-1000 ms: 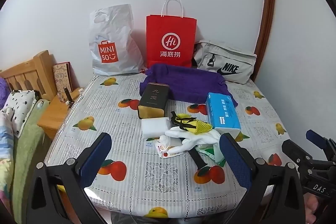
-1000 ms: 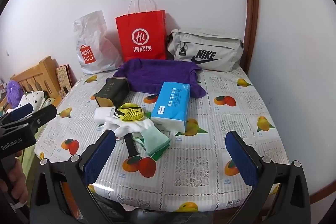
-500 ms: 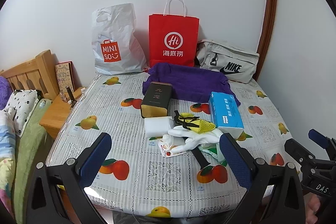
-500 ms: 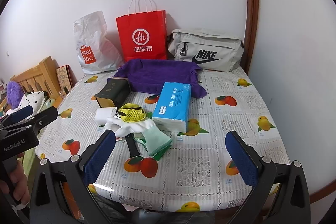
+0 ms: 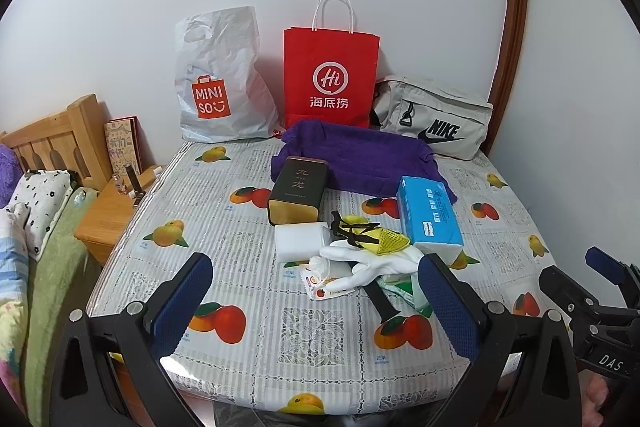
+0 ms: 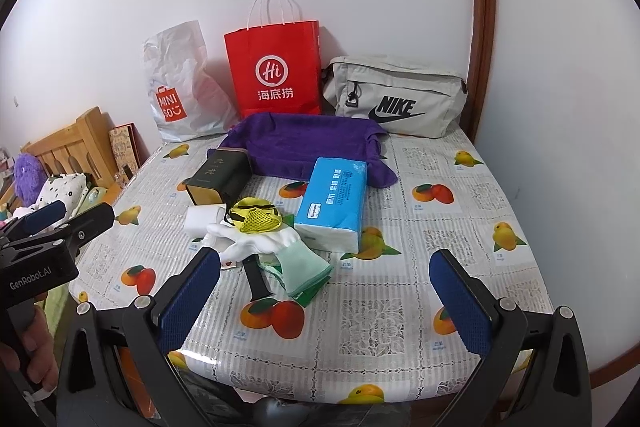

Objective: Organize soft objects

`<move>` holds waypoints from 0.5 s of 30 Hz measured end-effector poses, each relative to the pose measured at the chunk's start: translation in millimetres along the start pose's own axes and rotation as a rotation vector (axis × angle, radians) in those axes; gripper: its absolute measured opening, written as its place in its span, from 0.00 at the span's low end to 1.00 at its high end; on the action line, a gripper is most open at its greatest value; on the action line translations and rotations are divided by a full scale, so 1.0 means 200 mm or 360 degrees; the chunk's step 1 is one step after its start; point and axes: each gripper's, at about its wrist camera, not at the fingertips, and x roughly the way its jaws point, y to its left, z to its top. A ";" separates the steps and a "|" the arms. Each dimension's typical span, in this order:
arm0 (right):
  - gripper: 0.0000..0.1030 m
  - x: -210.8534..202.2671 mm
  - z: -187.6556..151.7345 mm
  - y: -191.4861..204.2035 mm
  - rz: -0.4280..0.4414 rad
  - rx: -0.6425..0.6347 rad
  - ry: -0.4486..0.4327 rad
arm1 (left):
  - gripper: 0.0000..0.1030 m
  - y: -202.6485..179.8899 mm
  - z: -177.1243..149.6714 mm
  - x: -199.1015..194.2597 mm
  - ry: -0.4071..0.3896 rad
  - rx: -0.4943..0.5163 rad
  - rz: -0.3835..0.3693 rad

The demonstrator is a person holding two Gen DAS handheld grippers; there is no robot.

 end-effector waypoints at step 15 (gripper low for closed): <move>1.00 -0.01 0.00 0.00 0.0004 0.0006 -0.0007 | 1.00 -0.01 -0.01 0.00 -0.0005 0.0006 -0.0001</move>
